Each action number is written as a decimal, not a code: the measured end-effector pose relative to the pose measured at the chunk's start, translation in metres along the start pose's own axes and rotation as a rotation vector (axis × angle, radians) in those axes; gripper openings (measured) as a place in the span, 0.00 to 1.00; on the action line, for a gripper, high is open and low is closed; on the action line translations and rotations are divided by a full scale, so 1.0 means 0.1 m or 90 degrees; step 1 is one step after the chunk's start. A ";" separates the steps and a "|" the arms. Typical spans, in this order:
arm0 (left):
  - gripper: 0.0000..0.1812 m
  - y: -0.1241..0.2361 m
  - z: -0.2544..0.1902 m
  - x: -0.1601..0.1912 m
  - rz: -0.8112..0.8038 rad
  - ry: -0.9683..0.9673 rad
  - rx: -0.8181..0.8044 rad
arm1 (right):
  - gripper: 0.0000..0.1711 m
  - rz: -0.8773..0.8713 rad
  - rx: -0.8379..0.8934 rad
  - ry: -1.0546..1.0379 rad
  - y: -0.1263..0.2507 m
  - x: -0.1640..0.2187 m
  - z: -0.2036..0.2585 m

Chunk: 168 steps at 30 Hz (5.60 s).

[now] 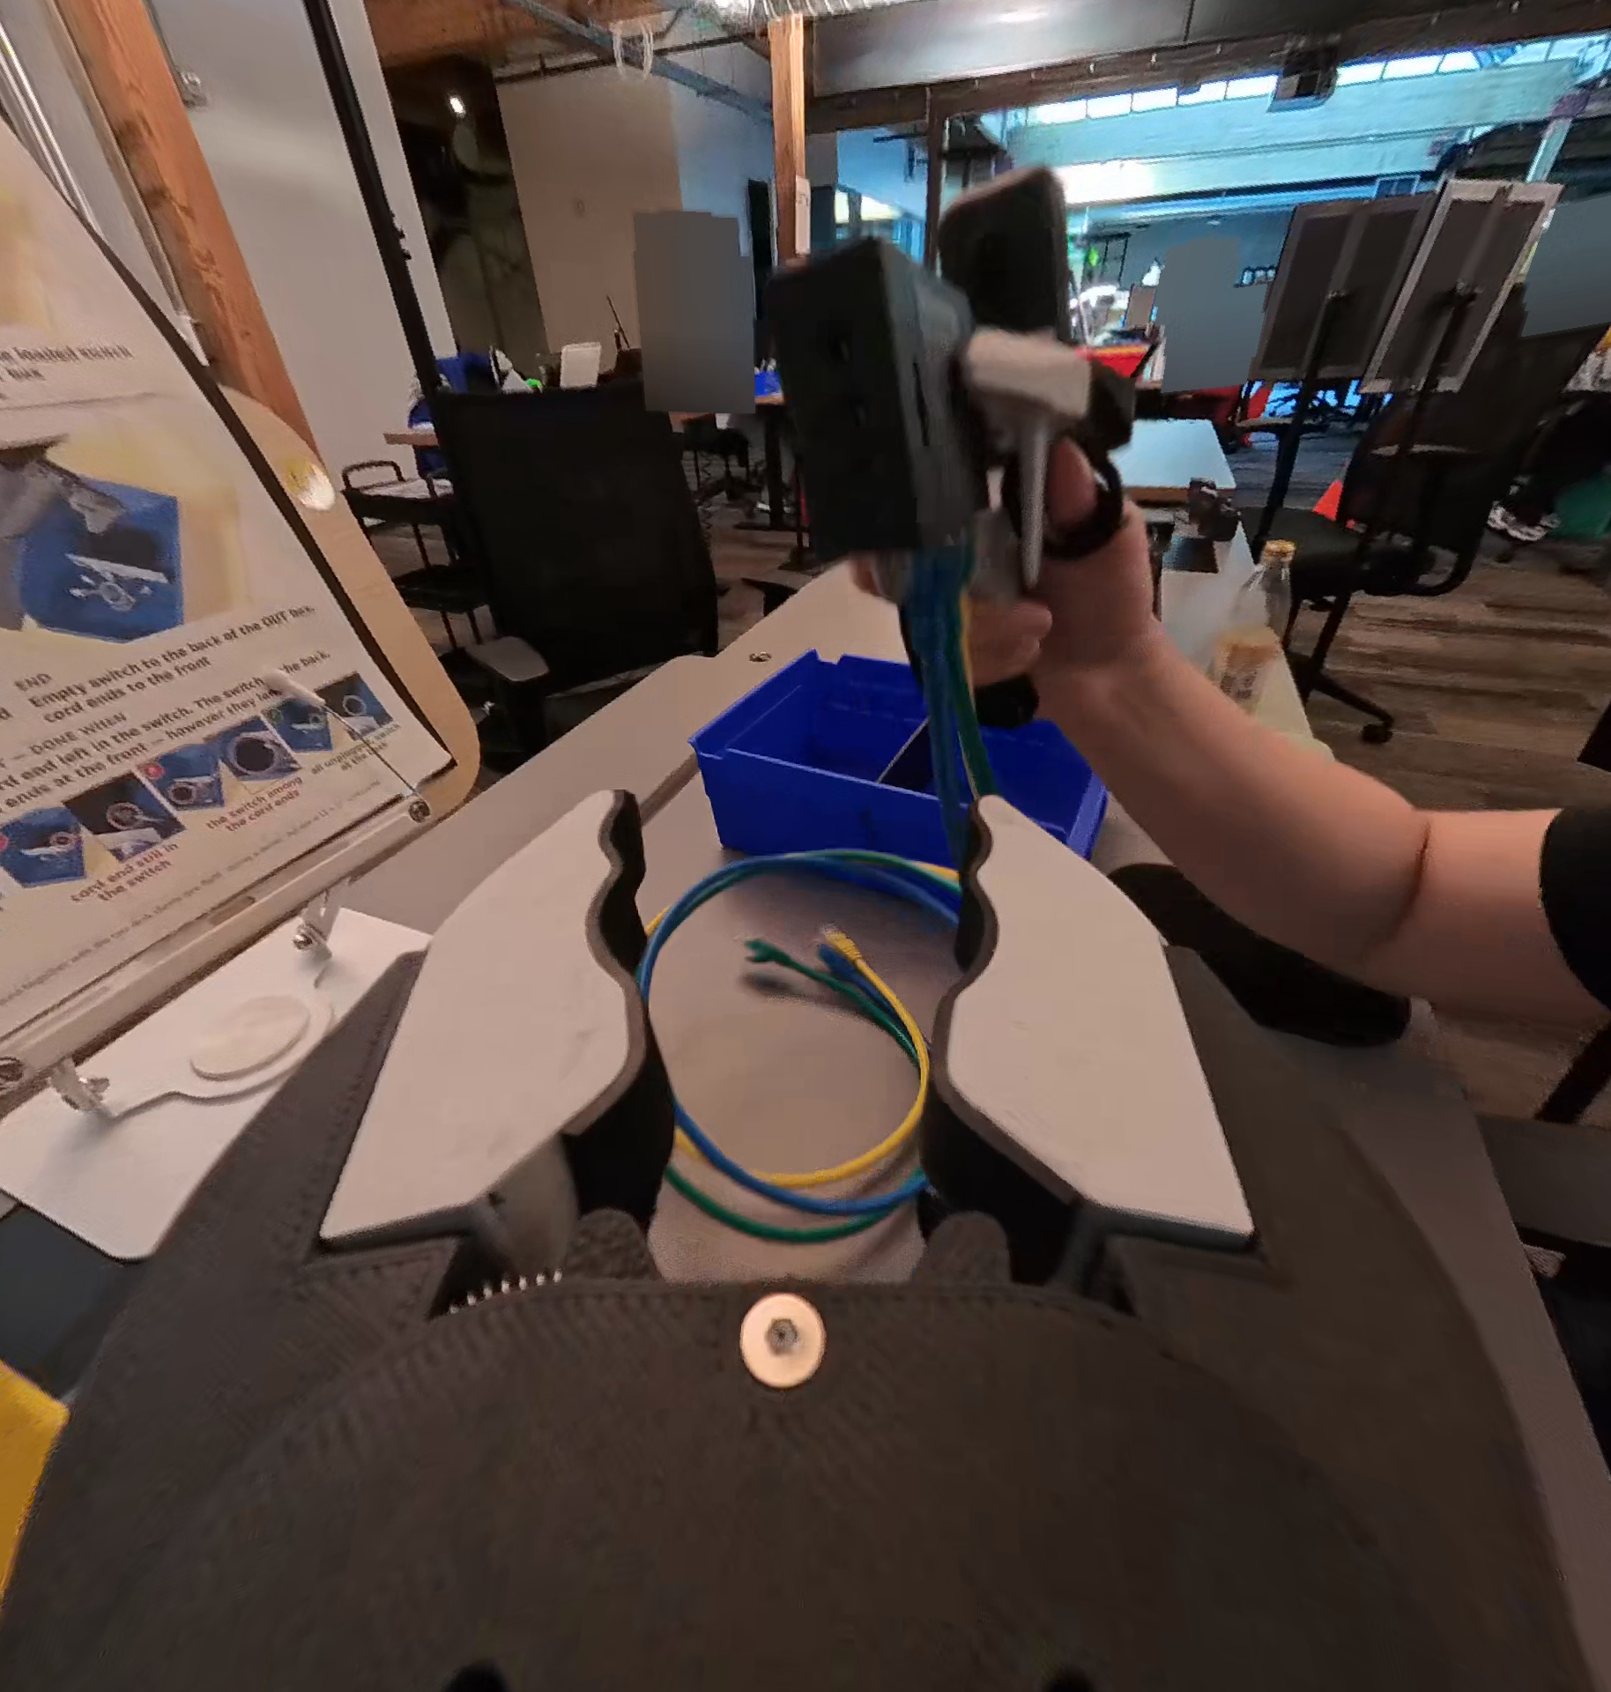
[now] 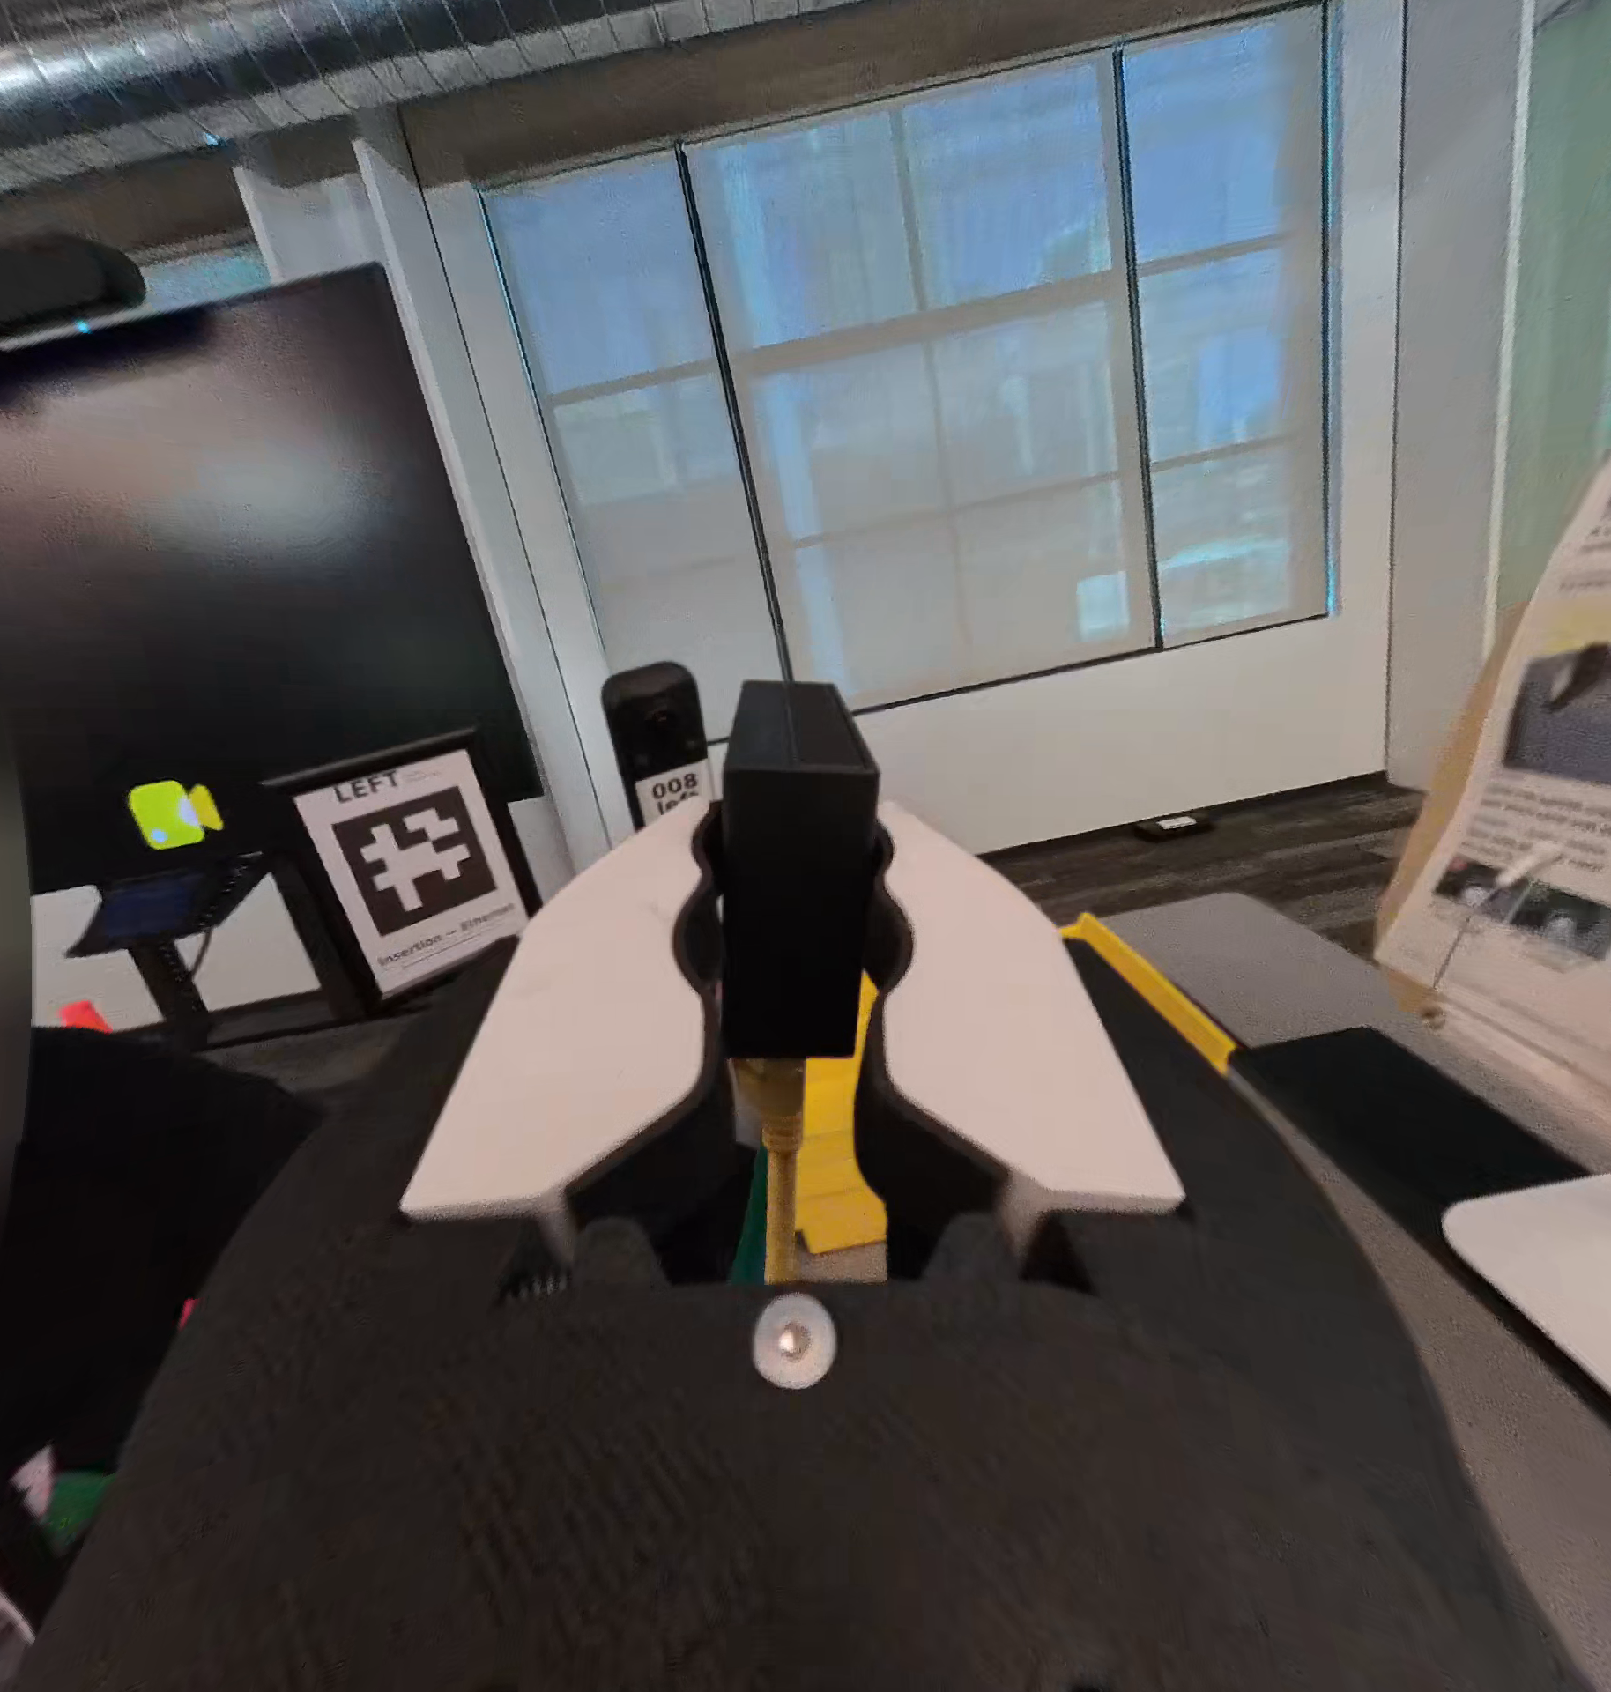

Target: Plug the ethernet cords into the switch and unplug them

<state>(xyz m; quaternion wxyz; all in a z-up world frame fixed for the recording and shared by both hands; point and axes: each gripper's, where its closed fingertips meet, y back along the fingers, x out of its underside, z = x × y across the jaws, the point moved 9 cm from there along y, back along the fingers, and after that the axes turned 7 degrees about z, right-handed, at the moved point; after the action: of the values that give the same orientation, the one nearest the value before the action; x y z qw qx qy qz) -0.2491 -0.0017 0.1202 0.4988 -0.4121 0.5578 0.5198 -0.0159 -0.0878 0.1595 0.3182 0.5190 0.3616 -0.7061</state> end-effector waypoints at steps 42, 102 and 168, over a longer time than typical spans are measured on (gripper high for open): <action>0.31 -0.28 0.05 -0.01 0.065 -0.101 -0.334 | 0.16 -0.127 0.387 0.265 0.61 -3.57 0.35; 0.35 -0.96 0.18 0.54 0.288 -0.157 -0.483 | 0.16 -0.005 0.458 0.210 1.06 -2.57 -0.87; 0.34 -1.11 0.03 0.59 0.316 -0.192 -0.435 | 0.17 0.327 0.423 0.182 2.22 -0.39 -1.48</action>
<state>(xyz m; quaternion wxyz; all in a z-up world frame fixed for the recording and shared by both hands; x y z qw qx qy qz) -0.1500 -0.0085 0.0434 0.2698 -0.3265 0.3574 0.8324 0.2517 -0.0793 0.1273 0.2463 0.7583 0.0149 -0.6034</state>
